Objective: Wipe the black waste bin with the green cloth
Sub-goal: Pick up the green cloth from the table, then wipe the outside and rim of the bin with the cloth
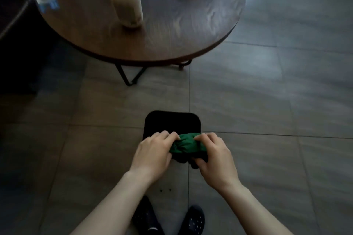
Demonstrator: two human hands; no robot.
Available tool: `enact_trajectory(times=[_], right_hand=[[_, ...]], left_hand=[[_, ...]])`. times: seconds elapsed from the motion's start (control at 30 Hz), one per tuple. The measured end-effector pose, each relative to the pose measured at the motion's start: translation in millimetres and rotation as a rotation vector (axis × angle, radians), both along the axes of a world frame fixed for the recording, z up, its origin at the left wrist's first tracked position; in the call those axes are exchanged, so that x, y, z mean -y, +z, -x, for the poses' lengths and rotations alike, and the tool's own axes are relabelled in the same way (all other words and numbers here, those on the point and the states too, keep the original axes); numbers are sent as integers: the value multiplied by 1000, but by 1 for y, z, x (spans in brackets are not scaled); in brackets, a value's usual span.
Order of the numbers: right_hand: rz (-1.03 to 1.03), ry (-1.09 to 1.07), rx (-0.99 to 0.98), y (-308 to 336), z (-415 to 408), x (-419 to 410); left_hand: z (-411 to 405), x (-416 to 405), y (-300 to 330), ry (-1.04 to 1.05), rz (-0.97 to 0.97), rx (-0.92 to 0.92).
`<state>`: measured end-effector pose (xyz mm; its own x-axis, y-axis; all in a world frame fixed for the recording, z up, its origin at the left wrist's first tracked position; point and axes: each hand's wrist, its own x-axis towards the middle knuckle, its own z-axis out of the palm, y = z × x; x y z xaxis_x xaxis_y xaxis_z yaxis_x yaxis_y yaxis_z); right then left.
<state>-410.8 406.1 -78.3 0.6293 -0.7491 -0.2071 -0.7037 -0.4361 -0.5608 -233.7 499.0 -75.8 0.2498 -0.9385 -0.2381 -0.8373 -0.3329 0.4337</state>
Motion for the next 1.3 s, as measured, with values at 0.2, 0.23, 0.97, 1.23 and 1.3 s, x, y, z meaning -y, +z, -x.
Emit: enact_trajectory(times=[0.2, 0.23, 0.97, 1.23, 1.3], right_hand=[[-50, 53, -41, -87, 33, -2], [-59, 55, -36, -94, 37, 2], [309, 11, 448, -210, 51, 118], [214, 20, 536, -198, 71, 94], [221, 24, 517, -205, 59, 89]], left_hand=[[22, -26, -115, -20, -22, -141], [21, -29, -131, -35, -32, -160], [-50, 35, -305, -284, 289, 222], [-89, 101, -287, -59, 384, 254], [-100, 109, -290, 16, 353, 259]])
